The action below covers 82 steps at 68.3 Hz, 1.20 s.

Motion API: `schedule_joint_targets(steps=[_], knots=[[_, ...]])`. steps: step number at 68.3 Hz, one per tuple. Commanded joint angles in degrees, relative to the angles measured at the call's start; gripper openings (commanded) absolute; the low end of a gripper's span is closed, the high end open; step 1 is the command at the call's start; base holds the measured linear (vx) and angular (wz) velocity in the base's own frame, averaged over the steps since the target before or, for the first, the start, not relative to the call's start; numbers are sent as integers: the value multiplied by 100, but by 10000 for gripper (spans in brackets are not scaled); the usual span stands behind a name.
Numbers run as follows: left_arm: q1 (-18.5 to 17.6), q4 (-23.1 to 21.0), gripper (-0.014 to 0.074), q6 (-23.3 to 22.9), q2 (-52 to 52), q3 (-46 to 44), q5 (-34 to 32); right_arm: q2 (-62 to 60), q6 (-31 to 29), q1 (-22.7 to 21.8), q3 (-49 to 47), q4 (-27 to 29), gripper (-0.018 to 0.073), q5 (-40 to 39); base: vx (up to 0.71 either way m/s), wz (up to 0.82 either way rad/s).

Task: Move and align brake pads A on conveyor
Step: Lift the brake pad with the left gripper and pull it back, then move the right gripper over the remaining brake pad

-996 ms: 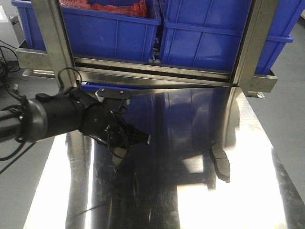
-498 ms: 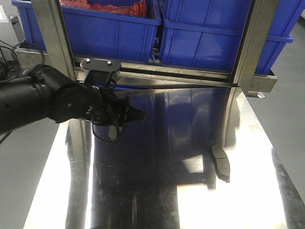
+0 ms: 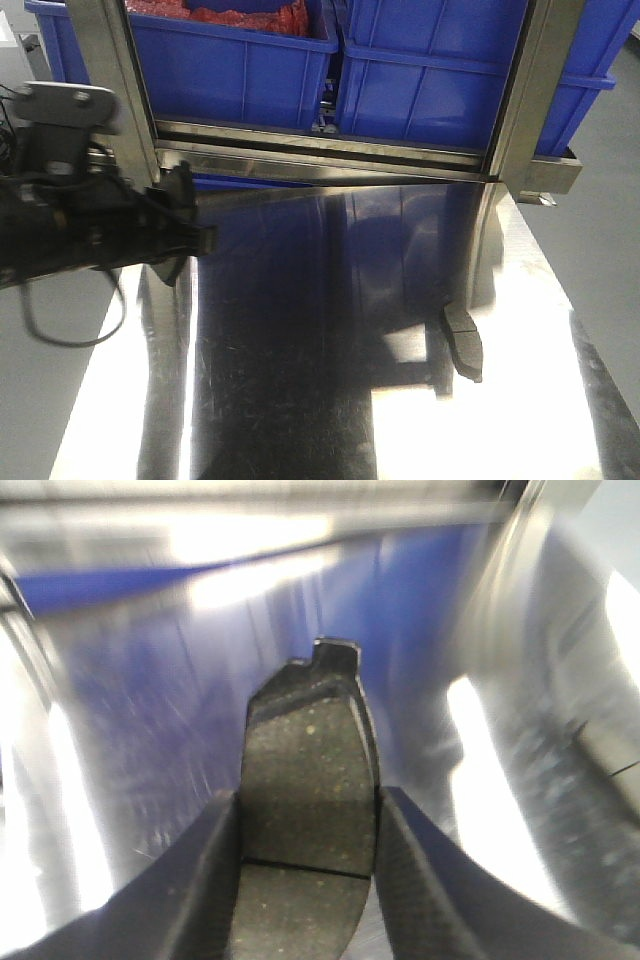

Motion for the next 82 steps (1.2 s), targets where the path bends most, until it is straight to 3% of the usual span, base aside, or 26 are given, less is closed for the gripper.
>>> schedule_joint_targets(steps=[1,24,82], knots=[[-18,123,118,-104,-665,94,-333,31,-72,-35,-153,1,-10,-407,0,0],[-18,169,118,-192,-1884,600,-312,31,-72,-35,-153,1,-10,-407,0,0],[-18,169,118,-192,-1929,600,-294,31,-72,-35,-153,1,-10,-407,0,0]])
